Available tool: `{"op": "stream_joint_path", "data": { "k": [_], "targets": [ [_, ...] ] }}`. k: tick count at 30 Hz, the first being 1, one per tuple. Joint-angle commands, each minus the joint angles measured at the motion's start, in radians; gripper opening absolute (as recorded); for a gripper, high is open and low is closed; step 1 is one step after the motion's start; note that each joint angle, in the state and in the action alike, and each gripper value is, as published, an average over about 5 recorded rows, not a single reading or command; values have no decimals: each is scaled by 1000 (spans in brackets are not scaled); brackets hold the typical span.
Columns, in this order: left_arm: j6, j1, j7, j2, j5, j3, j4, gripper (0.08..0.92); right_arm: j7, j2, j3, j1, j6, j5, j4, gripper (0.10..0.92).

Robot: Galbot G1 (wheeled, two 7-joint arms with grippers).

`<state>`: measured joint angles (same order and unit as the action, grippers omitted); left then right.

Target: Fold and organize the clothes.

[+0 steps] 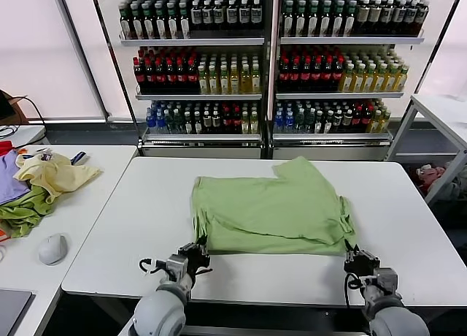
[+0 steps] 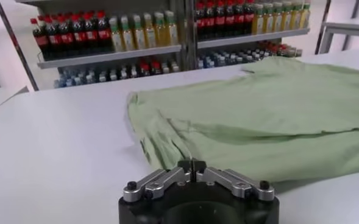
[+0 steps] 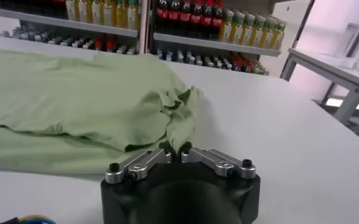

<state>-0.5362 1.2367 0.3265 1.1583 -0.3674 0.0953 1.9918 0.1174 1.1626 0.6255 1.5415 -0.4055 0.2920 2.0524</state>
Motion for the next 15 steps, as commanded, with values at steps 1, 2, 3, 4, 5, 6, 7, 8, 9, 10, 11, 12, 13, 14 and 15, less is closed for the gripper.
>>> {"op": "stream_joint_path", "data": {
  "k": [1, 2, 3, 4, 5, 6, 7, 8, 9, 10, 11, 12, 13, 14, 15],
  "targets": [
    [-10, 221, -15, -19, 71, 59, 164, 92, -4, 20, 46, 173, 3, -42, 147, 151],
    [-15, 226, -16, -21, 77, 61, 168, 93, -4, 22, 46, 181, 1, -48, 152, 151],
    [-20, 231, -18, -24, 83, 64, 174, 95, -4, 24, 46, 189, 0, -55, 157, 151],
    [-23, 238, -19, -27, 89, 66, 180, 101, -4, 27, 45, 194, -2, -63, 162, 151],
    [-25, 245, -20, -29, 91, 68, 186, 116, -4, 29, 45, 197, -2, -69, 166, 155],
    [-26, 253, -20, -31, 94, 72, 194, 131, -3, 31, 44, 199, -1, -73, 171, 168],
    [-26, 260, -20, -33, 97, 76, 202, 152, -3, 33, 44, 200, 2, -76, 177, 181],
    [-25, 266, -20, -35, 99, 81, 208, 182, -3, 35, 44, 200, 7, -77, 184, 203],
    [-24, 271, -20, -36, 101, 87, 215, 208, -1, 36, 44, 198, 16, -77, 192, 233],
    [-23, 275, -19, -38, 102, 95, 224, 234, 1, 37, 44, 194, 27, -76, 199, 258],
    [-21, 276, -19, -39, 102, 104, 232, 268, 5, 37, 44, 189, 41, -75, 207, 284],
    [-18, 275, -19, -41, 100, 113, 240, 294, 13, 36, 44, 180, 59, -70, 213, 319],
    [-16, 272, -18, -43, 97, 123, 248, 320, 24, 35, 42, 167, 79, -62, 217, 345],
    [-14, 266, -19, -43, 93, 132, 254, 355, 37, 33, 40, 151, 96, -51, 219, 371],
    [-12, 254, -19, -43, 86, 140, 257, 381, 50, 29, 37, 129, 111, -37, 219, 397]
  ]
}}
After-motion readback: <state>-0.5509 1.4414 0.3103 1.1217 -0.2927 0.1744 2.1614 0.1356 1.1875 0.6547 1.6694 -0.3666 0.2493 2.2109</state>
